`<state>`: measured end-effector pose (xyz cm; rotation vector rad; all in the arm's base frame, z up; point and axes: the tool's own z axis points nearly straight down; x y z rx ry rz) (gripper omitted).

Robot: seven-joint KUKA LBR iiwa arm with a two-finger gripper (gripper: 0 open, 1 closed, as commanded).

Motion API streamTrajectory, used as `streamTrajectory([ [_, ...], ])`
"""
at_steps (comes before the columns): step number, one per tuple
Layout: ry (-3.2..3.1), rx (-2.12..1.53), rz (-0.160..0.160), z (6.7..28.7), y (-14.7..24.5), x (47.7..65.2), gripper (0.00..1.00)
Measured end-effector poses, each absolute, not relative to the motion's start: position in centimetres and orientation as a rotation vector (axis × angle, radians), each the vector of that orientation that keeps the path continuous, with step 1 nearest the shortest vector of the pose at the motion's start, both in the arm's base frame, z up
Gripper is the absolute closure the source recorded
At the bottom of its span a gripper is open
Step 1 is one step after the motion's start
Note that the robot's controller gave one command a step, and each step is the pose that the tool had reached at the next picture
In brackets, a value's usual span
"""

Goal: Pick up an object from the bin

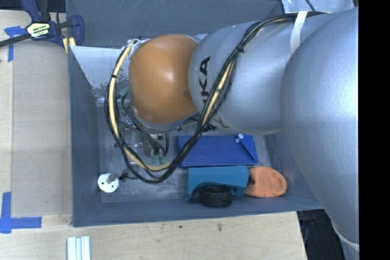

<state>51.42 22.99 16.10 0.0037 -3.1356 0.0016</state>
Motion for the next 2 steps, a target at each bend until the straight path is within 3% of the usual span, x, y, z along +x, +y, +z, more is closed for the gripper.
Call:
streamTrajectory([
  [1, -3.144, 0.000, -0.002, 16.6, 22.9, 51.6, 0.00],
  [2, -3.144, 0.023, -0.003, 15.4, 17.6, 50.8, 0.00],
])
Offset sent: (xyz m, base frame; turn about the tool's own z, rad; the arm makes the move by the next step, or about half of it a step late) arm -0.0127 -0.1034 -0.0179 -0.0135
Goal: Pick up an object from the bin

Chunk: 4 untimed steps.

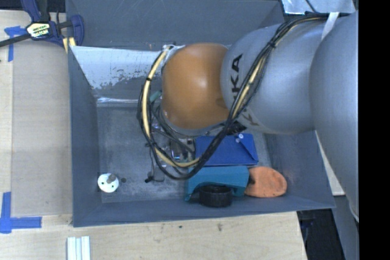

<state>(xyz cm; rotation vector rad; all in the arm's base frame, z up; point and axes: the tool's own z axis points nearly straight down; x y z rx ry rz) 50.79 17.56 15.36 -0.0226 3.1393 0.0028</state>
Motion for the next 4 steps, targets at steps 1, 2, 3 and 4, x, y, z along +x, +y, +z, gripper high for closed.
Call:
streamTrajectory([
  [1, 3.138, 0.034, -0.004, 13.0, 15.3, 52.9, 0.00],
  [2, 3.138, 0.074, 0.003, 12.9, 13.8, 57.0, 0.00],
  [3, 3.140, 0.019, 0.001, 14.2, 7.5, 55.0, 0.00],
  [4, 3.138, 0.048, -0.002, 13.9, 4.8, 59.2, 0.00],
])
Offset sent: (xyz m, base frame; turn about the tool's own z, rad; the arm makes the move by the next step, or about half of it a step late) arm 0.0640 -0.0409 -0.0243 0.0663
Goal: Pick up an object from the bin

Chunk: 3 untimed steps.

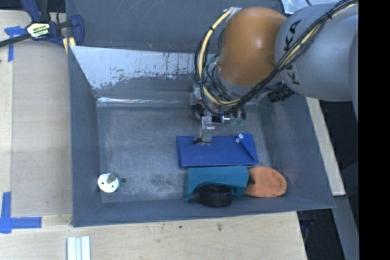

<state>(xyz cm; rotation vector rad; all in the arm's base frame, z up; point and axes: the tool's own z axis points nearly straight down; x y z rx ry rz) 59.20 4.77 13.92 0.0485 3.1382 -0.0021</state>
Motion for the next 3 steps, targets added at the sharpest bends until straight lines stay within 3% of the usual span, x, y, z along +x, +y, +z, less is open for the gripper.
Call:
streamTrajectory([
  [1, 3.135, 0.013, 0.001, 11.9, 4.4, 55.8, 0.00],
  [2, 3.090, -0.411, 0.001, 7.6, 2.0, 56.3, 1.00],
  [3, 3.090, -0.411, 0.001, 7.6, 2.1, 56.3, 1.00],
])
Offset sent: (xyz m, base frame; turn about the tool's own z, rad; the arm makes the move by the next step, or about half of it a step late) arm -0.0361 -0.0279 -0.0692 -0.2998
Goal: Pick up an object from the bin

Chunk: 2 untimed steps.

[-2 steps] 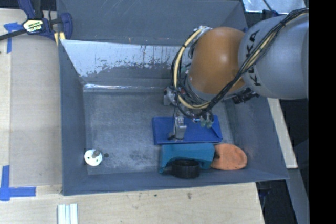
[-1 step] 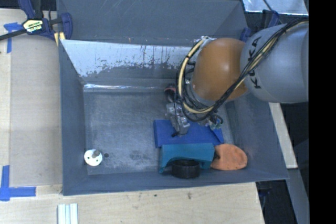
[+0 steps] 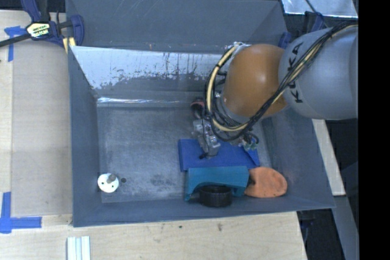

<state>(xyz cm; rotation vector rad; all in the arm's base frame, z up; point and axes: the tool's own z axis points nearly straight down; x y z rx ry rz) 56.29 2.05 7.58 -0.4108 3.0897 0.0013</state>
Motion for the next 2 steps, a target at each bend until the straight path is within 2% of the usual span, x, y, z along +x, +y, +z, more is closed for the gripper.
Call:
streamTrajectory([
  [1, 3.079, -0.429, 0.001, 8.1, 2.2, 51.9, 1.00],
  [2, 3.094, -0.432, 0.004, 9.5, 1.0, 51.7, 1.00],
])
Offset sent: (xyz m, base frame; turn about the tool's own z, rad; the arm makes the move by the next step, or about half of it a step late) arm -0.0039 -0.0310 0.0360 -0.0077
